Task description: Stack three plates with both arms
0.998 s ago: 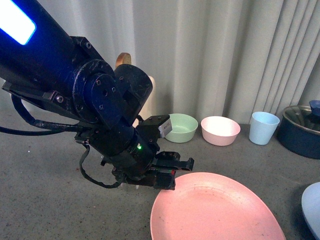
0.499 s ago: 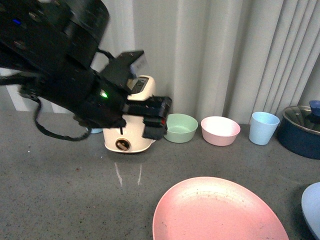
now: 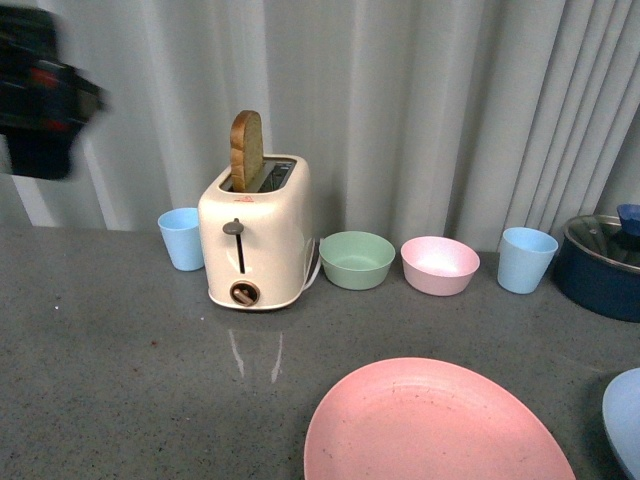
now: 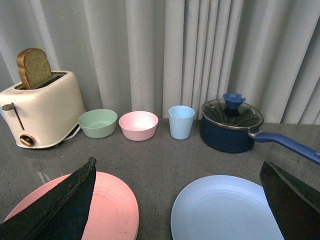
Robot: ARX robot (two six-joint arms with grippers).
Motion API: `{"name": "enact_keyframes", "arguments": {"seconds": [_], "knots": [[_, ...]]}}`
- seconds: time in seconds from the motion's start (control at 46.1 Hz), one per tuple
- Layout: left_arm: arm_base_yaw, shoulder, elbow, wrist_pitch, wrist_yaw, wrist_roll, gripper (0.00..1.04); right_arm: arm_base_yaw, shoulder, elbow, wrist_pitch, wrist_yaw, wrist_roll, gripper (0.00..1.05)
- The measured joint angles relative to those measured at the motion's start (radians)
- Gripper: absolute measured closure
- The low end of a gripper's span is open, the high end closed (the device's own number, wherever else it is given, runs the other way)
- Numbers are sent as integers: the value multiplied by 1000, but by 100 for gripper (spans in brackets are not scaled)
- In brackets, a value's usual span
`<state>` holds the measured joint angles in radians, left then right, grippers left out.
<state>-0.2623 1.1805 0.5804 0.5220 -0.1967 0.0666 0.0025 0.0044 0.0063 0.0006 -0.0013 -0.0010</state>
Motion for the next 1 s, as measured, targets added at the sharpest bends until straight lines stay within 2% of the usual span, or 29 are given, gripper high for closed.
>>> {"name": "enact_keyframes", "arguments": {"seconds": [0.152,0.325,0.434,0.629,0.673,0.716,0.998], "knots": [[64,-170,-160,85,-10,-44,53,0,0,0,0,2,0,7],[109,-258,-300,99,50,-56,85,0,0,0,0,1,0,7],[131,-315,-352,99,75,-61,102,0,0,0,0,3,0,7],[175,-427,-435,79,113,-65,101,0,0,0,0,0,0,7],[216,-455,-451,65,175,-65,101,0,0,0,0,1,0,7],[244,-488,-467,52,194,-65,101,0,0,0,0,1,0,7],[260,-627,-521,-35,195,-67,101,0,0,0,0,0,0,7]]}}
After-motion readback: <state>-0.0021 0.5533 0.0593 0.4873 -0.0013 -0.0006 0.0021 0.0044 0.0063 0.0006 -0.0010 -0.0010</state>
